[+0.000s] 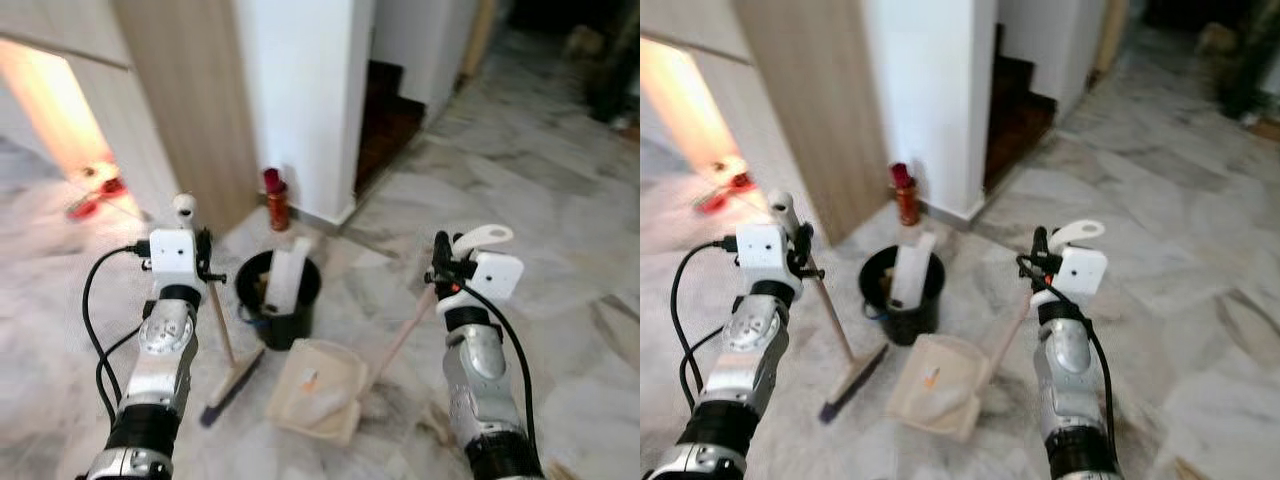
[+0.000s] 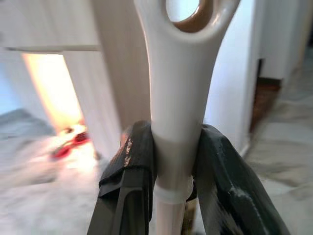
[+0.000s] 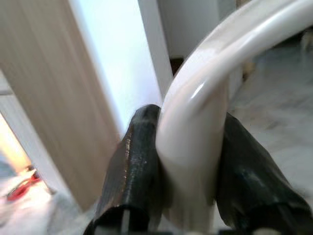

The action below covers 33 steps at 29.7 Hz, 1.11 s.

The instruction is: Sweep floor

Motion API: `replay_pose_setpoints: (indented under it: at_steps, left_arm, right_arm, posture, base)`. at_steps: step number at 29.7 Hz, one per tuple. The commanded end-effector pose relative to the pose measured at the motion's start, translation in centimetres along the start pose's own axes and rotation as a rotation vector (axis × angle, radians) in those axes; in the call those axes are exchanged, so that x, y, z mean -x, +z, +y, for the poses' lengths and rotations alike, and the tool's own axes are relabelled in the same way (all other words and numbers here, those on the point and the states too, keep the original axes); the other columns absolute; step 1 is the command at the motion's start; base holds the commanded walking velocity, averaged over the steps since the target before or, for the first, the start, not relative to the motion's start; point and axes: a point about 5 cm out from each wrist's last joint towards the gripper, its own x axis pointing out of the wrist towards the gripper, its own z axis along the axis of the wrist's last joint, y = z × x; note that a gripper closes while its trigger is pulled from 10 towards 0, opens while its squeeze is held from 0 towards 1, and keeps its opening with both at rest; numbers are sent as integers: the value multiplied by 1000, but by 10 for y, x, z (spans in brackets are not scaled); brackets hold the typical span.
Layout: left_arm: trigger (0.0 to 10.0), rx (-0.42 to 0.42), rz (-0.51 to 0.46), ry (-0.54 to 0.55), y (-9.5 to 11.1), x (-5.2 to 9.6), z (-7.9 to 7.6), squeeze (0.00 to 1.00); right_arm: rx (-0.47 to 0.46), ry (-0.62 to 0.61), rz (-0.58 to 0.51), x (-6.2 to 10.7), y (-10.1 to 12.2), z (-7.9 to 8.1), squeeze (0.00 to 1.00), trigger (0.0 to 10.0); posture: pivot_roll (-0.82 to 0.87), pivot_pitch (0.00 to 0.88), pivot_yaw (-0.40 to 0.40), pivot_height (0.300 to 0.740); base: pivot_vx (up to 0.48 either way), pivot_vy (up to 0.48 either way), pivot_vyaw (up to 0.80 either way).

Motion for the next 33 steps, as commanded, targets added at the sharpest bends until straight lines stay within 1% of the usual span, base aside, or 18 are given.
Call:
replay_pose_setpoints:
  at_steps: [1,7,11,14,17,18,20,24,25,27,30,31,33]
  left_arm:
    - [10000,-6,-60,-7,13,-5,-2,0]
    - [10000,-8,-54,1,12,-4,-2,0]
    - [10000,-7,-49,12,11,-3,0,0]
    - [10000,-5,-49,14,10,-1,-1,0]
    - [10000,4,-51,19,10,-1,-3,0]
    - [10000,4,-51,19,9,0,-4,0]
    - [10000,3,-51,19,9,0,-4,0]
    - [10000,4,-53,29,9,1,-4,0]
    - [10000,3,-55,34,9,1,-3,0]
    - [10000,3,-56,37,9,1,-2,0]
    - [10000,3,-57,44,9,2,-1,0]
    - [10000,3,-57,44,9,2,-1,0]
    - [10000,2,-58,44,8,2,-1,0]
  right_arm:
    - [-13,0,-38,-4,8,0,0,10000]
    - [-11,4,-36,-4,8,-1,0,10000]
    - [-26,16,-42,-6,11,1,0,10000]
    - [-25,19,-48,-7,13,1,0,10000]
    - [-60,24,-88,-10,23,6,0,10000]
    - [-47,31,-110,-12,29,8,0,10000]
    - [-42,34,-119,-13,31,9,0,10000]
    - [-62,43,-172,-18,46,14,0,10000]
    - [-68,56,-203,-21,55,18,0,10000]
    - [-71,58,-217,-22,59,19,0,10000]
    - [-74,62,-272,-28,77,24,0,10000]
    - [-74,62,-272,-28,77,24,0,10000]
    - [-89,69,-294,-29,84,29,0,10000]
  posture:
    - [19,0,10,740]
    - [21,0,4,740]
    - [20,0,-3,740]
    - [15,0,-7,740]
    - [9,0,-12,740]
    - [9,0,-16,740]
    - [9,0,-17,740]
    - [15,0,-28,740]
    - [16,0,-30,740]
    - [16,0,-31,740]
    - [15,0,-34,740]
    - [15,0,-34,740]
    - [15,0,-33,740]
  base:
    - [0,0,800]
    - [0,0,800]
    - [0,0,0]
    - [0,0,0]
    - [0,0,0]
    - [0,0,0]
    - [0,0,0]
    - [0,0,0]
    - [0,0,0]
    - [0,0,0]
    - [0,0,0]
    - [0,0,0]
    - [0,0,0]
